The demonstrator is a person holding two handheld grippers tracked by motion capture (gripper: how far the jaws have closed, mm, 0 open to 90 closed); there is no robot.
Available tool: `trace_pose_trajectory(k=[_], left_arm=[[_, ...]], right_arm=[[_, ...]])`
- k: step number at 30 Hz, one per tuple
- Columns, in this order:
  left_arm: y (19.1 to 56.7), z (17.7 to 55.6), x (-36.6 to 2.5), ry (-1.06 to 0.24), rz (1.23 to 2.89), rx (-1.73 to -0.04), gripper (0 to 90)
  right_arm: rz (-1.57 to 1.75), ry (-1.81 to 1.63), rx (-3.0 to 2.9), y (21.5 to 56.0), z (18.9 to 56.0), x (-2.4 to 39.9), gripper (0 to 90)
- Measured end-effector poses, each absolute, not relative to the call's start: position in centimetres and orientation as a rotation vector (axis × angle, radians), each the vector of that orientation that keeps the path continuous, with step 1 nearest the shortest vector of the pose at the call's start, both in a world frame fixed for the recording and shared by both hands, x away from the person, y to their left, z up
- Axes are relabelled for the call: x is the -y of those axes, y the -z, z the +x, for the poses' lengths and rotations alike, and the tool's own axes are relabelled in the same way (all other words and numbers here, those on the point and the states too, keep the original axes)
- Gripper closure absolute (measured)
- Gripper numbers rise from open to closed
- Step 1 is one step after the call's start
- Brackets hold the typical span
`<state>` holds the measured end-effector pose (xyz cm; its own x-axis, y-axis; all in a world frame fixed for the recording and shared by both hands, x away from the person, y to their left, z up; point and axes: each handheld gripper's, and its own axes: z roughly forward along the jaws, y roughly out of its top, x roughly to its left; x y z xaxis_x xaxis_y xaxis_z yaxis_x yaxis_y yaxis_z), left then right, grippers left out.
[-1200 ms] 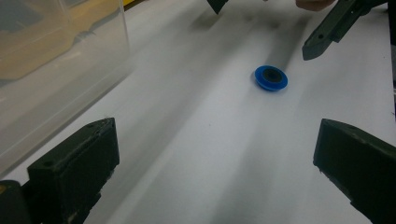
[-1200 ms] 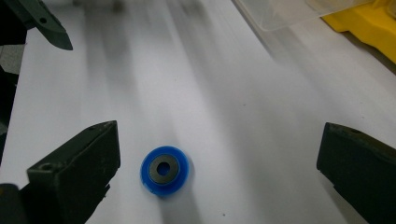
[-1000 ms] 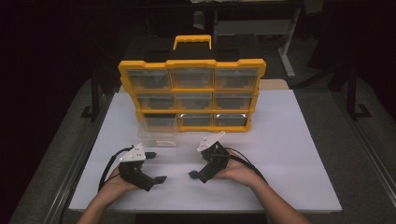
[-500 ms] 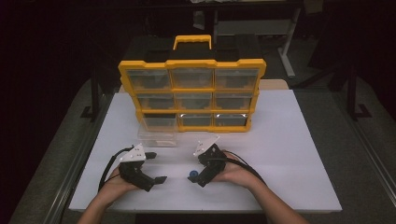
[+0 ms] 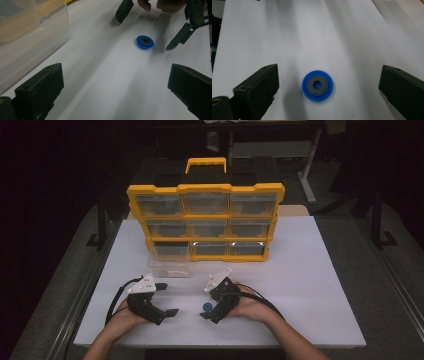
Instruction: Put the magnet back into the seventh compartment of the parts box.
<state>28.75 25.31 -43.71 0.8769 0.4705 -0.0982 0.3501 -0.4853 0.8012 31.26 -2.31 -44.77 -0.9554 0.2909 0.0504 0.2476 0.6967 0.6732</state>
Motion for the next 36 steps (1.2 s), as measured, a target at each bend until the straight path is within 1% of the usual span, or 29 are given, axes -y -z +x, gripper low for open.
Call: trace_pose_trajectory(k=[6,15,18,28,36], left_arm=[[43.71,28.76,-25.31,-0.168,2.127,-0.592,0.0],[43.69,28.75,-25.33,-0.169,2.126,-0.593,0.0],[43.69,28.76,-25.33,-0.169,2.125,-0.595,0.0],[43.72,28.77,-25.31,-0.168,2.125,-0.593,0.0],[43.7,28.77,-25.31,-0.168,2.124,-0.593,0.0]], right_arm=[[0.4,-1.113,-2.835,44.71,31.14,2.39,12.2],[0.376,-1.099,-2.852,44.75,30.85,2.32,19.0],[0.351,-1.105,-2.85,44.73,30.78,2.32,24.9],[0.344,-1.104,-2.852,44.63,30.64,2.42,38.4],[0.341,-1.094,-2.868,44.64,30.62,2.48,45.1]])
